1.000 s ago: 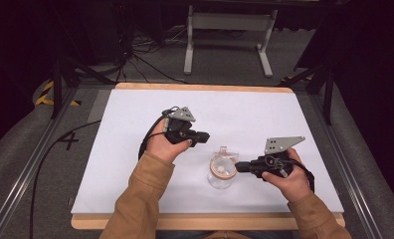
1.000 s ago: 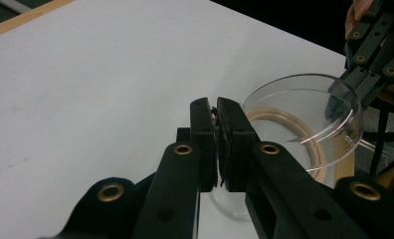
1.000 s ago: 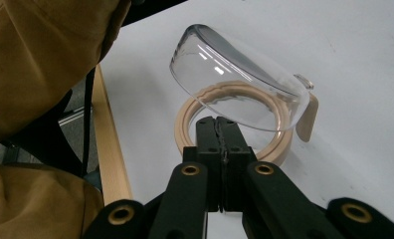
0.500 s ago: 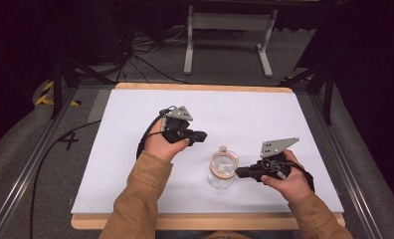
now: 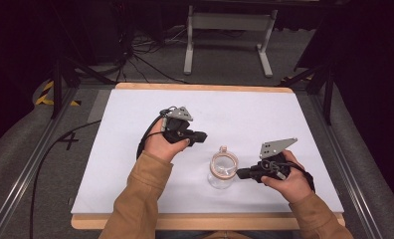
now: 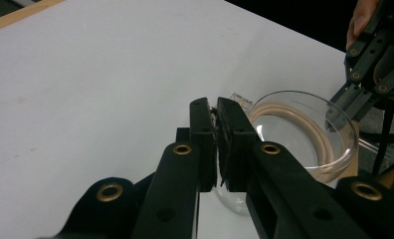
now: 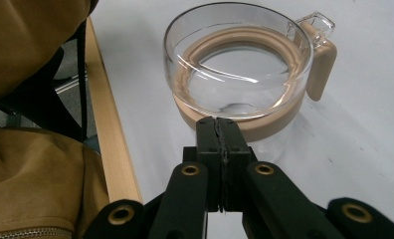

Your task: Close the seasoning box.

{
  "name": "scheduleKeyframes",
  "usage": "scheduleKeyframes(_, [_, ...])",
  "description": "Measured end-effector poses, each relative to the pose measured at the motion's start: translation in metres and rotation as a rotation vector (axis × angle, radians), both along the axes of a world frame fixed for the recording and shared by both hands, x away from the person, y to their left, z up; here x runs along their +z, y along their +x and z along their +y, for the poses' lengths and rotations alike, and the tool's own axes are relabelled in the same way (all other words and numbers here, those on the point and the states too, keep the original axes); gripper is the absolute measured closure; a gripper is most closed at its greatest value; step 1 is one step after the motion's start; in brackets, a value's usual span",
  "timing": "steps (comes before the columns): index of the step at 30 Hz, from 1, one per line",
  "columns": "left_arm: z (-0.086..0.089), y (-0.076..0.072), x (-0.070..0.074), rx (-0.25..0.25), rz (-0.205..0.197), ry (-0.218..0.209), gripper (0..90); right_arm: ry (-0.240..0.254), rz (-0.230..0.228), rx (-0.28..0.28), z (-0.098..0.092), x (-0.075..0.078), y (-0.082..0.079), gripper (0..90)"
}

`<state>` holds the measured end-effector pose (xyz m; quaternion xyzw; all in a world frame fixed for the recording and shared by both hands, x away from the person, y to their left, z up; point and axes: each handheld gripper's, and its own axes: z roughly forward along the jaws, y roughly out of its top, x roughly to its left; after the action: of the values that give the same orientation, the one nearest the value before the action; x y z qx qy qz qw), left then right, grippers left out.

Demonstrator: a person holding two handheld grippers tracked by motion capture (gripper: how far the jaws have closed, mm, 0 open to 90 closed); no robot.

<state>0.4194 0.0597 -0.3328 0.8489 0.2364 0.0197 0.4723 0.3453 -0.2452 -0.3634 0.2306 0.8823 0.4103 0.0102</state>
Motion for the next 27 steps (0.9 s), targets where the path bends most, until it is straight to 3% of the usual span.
scheduleKeyframes(10, [0.000, -0.001, 0.000, -0.004, 0.010, 0.009, 85.8, -0.033, -0.016, -0.010, -0.002, 0.000, -0.001, 90.0])
scheduleKeyframes(21, [0.006, -0.005, 0.000, 0.007, 0.001, 0.010, 83.3, -0.007, -0.048, -0.012, -0.008, 0.013, 0.000, 90.0])
scheduleKeyframes(27, [0.028, -0.014, -0.003, 0.076, 0.006, 0.019, 80.2, 0.027, -0.082, -0.040, -0.016, 0.026, 0.011, 83.0])
